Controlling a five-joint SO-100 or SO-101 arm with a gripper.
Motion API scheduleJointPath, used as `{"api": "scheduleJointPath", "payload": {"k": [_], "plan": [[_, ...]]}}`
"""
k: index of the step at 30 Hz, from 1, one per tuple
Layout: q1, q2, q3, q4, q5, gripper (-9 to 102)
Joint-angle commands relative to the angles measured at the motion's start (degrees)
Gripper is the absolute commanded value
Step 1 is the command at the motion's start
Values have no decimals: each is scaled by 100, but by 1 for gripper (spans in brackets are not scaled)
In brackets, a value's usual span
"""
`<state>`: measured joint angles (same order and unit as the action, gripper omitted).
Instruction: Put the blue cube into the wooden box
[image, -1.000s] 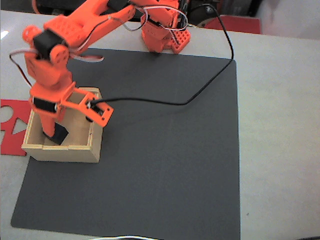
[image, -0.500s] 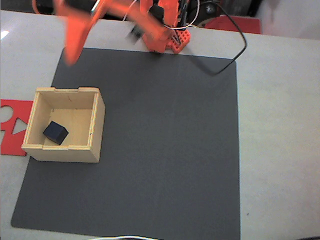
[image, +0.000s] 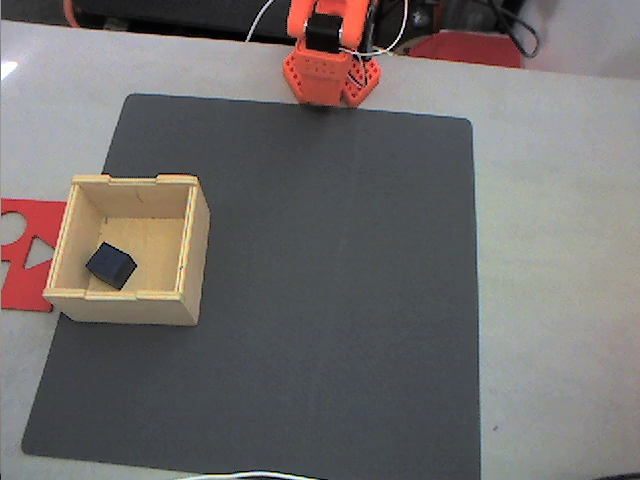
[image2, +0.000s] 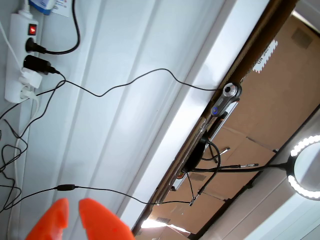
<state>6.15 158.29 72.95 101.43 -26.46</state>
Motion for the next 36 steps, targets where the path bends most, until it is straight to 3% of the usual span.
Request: {"api": "scheduleJointPath", "payload": {"k": [1,8,15,24,36], "plan": [[35,1134,1257,-88,-70,0],[571,2786,4333,-1310,141,0],[396,3296,6706,-2514,466,0],[149,3296,8543,-2646,782,0],[132,3296,9896,-2865,940,0]]}}
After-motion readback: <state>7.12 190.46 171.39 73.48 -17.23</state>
